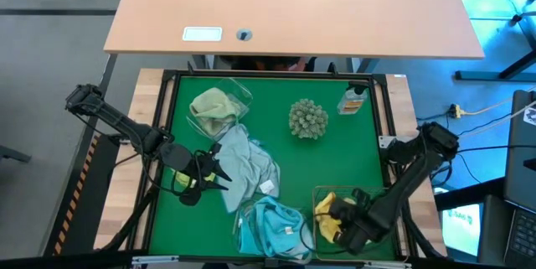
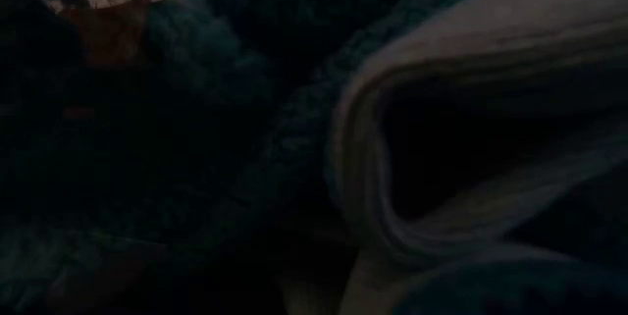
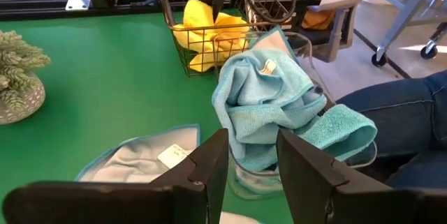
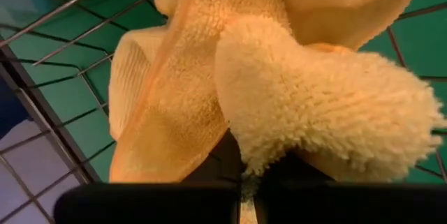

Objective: Sort microfiber towel by color & place in baskets
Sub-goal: Put the yellow microfiber cloth into the wire basket

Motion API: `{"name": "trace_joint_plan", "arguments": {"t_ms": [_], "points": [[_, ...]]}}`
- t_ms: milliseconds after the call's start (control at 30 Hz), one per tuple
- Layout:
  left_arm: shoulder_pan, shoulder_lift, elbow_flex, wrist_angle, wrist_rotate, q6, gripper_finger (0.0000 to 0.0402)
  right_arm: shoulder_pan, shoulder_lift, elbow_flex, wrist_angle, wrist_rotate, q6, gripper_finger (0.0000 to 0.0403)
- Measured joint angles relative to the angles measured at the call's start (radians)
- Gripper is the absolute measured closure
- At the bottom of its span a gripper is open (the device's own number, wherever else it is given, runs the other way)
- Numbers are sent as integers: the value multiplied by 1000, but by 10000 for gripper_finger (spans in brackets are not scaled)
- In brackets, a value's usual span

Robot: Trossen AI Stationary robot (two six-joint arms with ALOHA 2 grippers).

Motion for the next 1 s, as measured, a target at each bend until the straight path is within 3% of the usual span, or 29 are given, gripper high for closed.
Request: {"name": "trace_joint_plan", "arguments": {"t_ms": [267,733,833,1000], "points": [[0,0,0,-8,0,0,286,-61,0,0,10,-125,0,388],[0,0,0,-184,0,-118,286,-108,0,0,12,-216,-2,387],[0,0,0,-268,0,-185,286,-107,0,0,12,-223,-1,368],[0,0,0,-449,19,-302,286,-107,0,0,12,-223,0,293]]}}
